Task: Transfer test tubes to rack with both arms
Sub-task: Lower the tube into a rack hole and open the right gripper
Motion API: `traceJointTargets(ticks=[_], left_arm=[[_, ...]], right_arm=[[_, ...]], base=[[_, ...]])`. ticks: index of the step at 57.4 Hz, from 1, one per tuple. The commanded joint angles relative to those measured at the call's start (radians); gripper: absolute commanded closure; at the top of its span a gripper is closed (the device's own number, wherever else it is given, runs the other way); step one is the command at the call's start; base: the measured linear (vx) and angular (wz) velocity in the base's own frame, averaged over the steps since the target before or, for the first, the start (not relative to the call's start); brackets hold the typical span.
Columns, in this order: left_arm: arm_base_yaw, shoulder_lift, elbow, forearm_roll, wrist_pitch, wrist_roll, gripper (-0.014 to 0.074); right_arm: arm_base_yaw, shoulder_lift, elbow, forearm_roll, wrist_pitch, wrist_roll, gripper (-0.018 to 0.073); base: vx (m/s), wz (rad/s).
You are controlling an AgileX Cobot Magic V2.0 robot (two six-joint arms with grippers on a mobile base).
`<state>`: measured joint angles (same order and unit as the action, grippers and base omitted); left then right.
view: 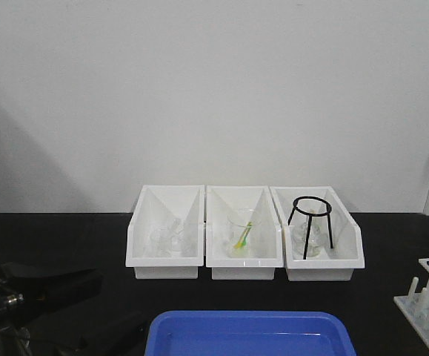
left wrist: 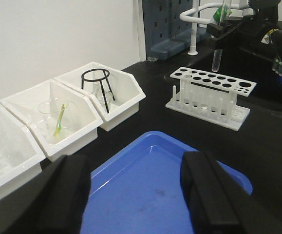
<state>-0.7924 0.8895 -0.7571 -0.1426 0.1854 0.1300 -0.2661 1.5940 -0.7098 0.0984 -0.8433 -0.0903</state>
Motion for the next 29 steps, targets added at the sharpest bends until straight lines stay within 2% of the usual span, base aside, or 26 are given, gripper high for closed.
traceJointTargets(ticks=[1,29], left_arm=[[0.0,-0.012,-0.031,-0.004,-0.088,-0.001,0.0098],[0.0,-0.012,-0.031,-0.004,-0.089,-0.001,0.0098]], right_arm=[[-0.005,-0.026,-0.034,-0.014,-0.109,-0.001,0.0564],[-0.005,0.103,-0.047,-0.014,-0.205,0.036,0.0564]], base=[[0.0,0.0],[0.0,0.0]])
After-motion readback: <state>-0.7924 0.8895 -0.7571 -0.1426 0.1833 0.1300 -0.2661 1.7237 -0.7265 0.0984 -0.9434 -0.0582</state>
